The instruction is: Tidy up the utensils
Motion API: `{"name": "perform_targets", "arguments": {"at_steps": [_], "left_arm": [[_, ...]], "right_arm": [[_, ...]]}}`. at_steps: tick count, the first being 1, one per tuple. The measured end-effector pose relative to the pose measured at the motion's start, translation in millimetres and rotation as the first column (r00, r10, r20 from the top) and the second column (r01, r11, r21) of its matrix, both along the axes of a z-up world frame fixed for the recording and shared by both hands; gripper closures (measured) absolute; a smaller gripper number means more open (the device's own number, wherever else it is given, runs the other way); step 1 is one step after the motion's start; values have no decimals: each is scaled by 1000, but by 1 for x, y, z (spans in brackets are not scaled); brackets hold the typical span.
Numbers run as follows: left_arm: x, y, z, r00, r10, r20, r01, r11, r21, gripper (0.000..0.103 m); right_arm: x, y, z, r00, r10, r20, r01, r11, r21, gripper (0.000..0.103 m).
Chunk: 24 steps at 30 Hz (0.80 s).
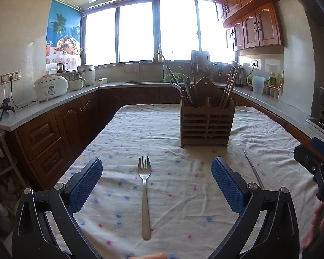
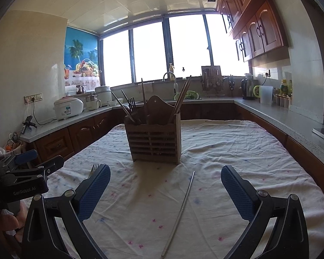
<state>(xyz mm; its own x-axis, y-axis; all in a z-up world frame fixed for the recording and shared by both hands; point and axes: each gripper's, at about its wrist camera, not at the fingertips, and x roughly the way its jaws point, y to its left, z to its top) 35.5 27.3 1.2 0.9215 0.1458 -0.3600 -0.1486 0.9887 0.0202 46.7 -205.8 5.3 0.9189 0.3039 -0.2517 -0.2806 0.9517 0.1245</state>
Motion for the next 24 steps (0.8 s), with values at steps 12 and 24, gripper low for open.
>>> {"name": "perform_targets", "arguments": {"at_steps": [12, 24], "left_arm": [[1, 1, 0, 1000, 7, -2, -7, 1000, 1, 0], [2, 0, 1, 1000, 8, -2, -8, 1000, 11, 0]], "right_arm": [[0, 0, -3, 1000, -1, -9, 1, 1000, -1, 0], [3, 2, -4, 1000, -3, -20, 3, 1000, -9, 0]]}}
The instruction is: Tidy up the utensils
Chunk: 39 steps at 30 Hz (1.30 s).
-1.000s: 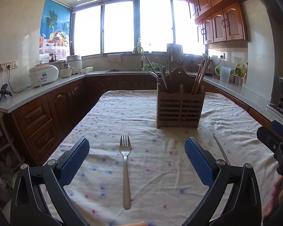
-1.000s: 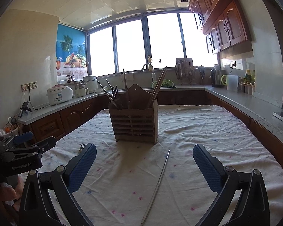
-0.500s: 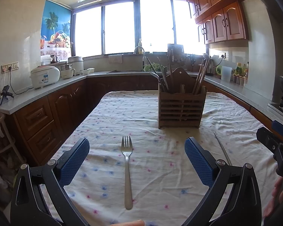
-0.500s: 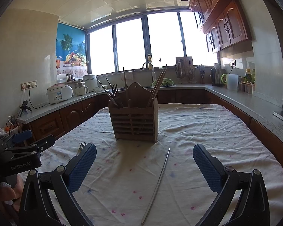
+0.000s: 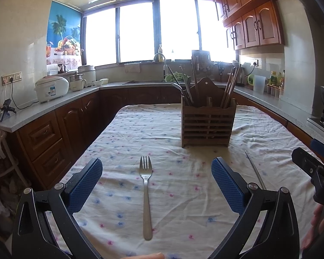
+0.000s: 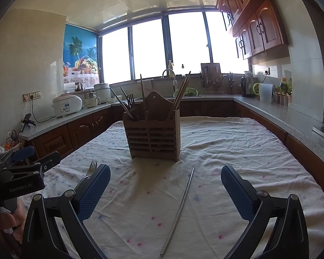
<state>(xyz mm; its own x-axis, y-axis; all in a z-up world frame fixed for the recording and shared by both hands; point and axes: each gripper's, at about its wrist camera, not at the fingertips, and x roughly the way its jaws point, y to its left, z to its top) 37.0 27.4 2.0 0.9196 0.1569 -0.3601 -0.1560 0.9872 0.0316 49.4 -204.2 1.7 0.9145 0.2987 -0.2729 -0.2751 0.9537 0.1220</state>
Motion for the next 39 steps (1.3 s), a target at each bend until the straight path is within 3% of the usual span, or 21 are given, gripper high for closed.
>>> {"name": "perform_targets", "arguments": {"at_steps": [39], "left_arm": [[0, 0, 0, 1000, -16, 1, 16, 1000, 5, 0]], "right_arm": [[-5, -1, 7, 1000, 8, 23, -9, 1000, 8, 0]]}}
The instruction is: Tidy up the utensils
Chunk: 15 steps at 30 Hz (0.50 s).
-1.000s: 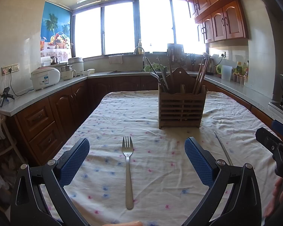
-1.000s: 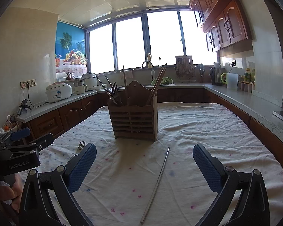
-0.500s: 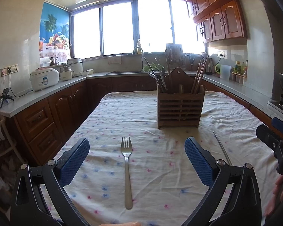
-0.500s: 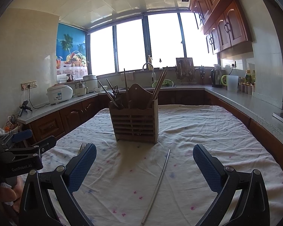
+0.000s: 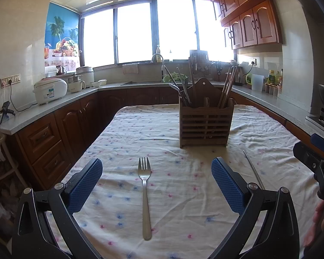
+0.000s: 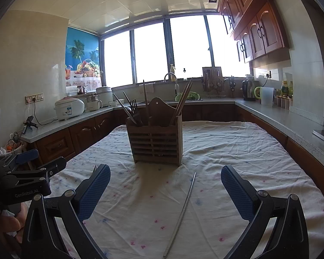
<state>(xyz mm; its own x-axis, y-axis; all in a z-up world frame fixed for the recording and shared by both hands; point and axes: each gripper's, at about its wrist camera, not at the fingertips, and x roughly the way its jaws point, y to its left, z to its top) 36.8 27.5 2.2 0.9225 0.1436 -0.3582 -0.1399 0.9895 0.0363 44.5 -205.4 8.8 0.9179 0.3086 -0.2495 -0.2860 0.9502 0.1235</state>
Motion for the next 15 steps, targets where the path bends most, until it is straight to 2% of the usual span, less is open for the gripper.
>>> {"name": "perform_targets", "arguments": {"at_steps": [15], "left_arm": [[1, -1, 2, 1000, -6, 3, 6, 1000, -1, 0]], "right_arm": [[0, 1, 2, 1000, 2, 0, -2, 1000, 3, 0]]}}
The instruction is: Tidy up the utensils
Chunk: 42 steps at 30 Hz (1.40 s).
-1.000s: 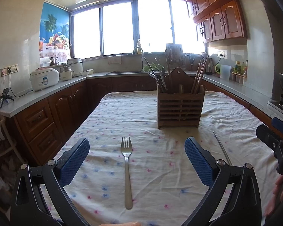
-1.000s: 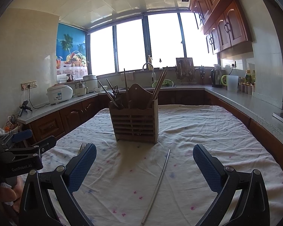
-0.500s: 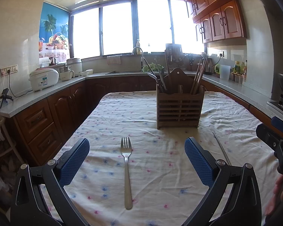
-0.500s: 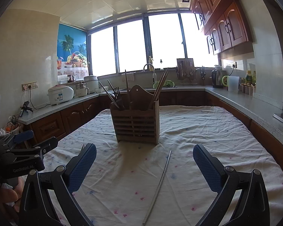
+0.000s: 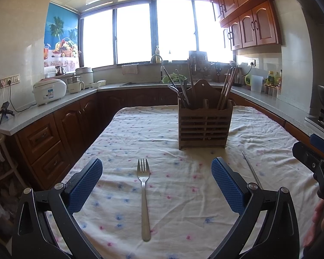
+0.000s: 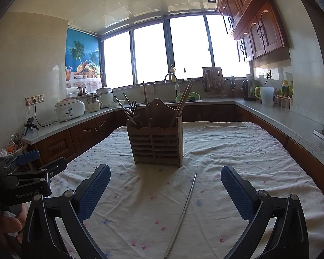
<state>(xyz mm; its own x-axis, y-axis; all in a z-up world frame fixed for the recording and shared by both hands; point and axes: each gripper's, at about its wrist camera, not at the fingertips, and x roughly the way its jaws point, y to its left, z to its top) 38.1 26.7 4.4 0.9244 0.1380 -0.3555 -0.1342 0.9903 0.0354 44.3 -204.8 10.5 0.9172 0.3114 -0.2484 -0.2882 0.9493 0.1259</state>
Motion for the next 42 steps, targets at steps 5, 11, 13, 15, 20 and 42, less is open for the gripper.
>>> {"name": "perform_targets", "arguments": {"at_steps": [5, 11, 13, 15, 20, 42], "left_arm": [[0, -1, 1, 1000, -4, -1, 4, 1000, 0, 0], [0, -1, 1, 1000, -5, -3, 5, 1000, 1, 0], [-1, -1, 1, 1000, -6, -3, 6, 1000, 1, 0], [0, -1, 1, 1000, -7, -3, 7, 1000, 0, 0], [0, -1, 1, 1000, -7, -4, 7, 1000, 1, 0], [1, -2, 1, 1000, -15, -9, 15, 1000, -6, 0]], "right_arm": [[1, 0, 1, 1000, 0, -4, 0, 1000, 2, 0], [2, 1, 2, 1000, 0, -6, 0, 1000, 4, 0], [3, 1, 2, 1000, 0, -8, 0, 1000, 4, 0], [3, 0, 3, 1000, 1, -9, -1, 1000, 5, 0], [2, -1, 2, 1000, -1, -9, 1, 1000, 9, 0], [5, -9, 0, 1000, -14, -21, 14, 1000, 19, 0]]}}
